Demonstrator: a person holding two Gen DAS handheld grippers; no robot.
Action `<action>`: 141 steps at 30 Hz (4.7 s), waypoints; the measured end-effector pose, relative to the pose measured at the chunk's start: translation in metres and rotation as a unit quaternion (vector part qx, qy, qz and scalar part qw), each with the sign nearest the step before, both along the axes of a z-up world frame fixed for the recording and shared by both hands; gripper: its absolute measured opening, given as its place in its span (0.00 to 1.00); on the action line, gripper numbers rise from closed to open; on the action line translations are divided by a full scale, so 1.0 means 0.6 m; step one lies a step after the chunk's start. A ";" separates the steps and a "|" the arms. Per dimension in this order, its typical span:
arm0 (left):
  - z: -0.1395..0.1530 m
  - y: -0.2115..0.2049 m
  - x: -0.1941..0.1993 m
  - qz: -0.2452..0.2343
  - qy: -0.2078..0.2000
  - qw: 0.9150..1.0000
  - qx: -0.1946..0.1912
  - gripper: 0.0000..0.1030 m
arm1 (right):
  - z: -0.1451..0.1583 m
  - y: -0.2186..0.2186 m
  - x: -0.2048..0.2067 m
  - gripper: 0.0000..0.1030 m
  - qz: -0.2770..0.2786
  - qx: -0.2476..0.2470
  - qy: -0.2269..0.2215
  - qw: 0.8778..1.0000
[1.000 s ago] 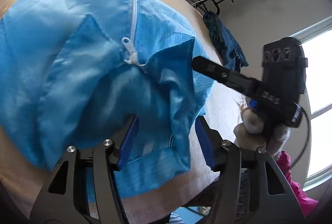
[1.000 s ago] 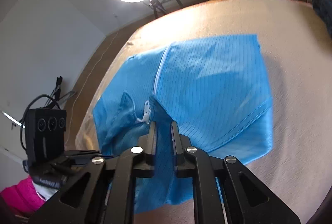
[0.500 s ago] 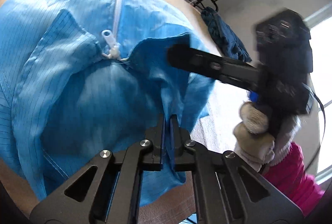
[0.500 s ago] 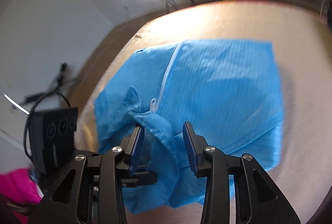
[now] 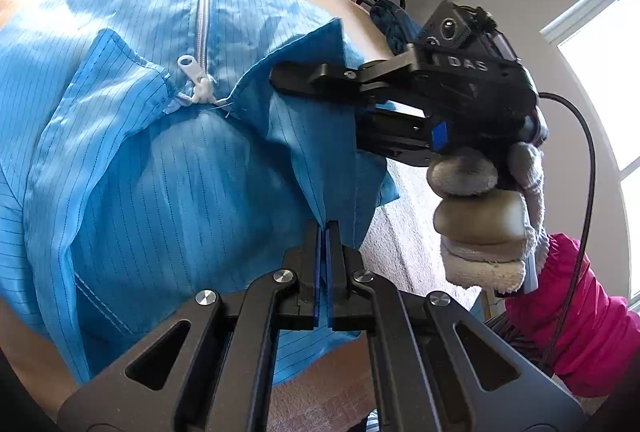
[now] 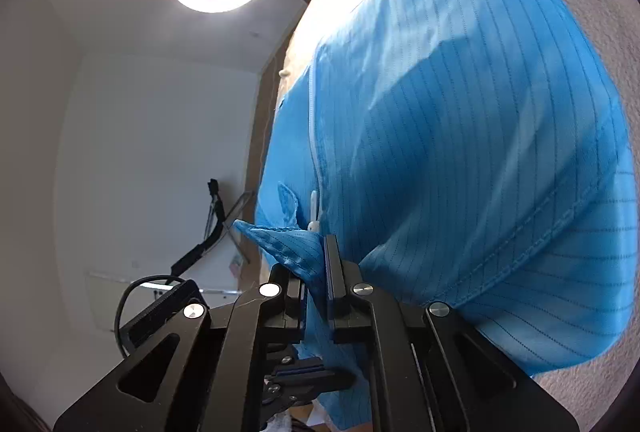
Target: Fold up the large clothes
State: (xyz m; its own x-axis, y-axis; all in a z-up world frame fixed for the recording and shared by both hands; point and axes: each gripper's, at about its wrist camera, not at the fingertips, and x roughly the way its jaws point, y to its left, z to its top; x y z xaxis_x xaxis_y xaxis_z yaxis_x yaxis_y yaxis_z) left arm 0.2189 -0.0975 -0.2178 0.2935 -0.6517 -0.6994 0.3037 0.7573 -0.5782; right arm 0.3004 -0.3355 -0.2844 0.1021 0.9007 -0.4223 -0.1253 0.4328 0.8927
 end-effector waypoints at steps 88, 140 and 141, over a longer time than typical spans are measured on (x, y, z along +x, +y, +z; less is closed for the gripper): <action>0.029 0.190 0.131 0.136 -0.107 0.954 0.245 0.01 | 0.078 0.051 -0.016 0.15 0.017 -0.416 -0.266 0.870; -0.072 0.340 0.218 0.153 0.114 0.973 -0.131 0.38 | 0.004 -0.119 0.013 0.30 -0.066 -0.062 -0.074 0.993; -0.071 0.337 0.219 0.157 0.113 0.973 -0.124 0.31 | 0.005 -0.118 0.013 0.27 -0.065 -0.064 -0.072 0.993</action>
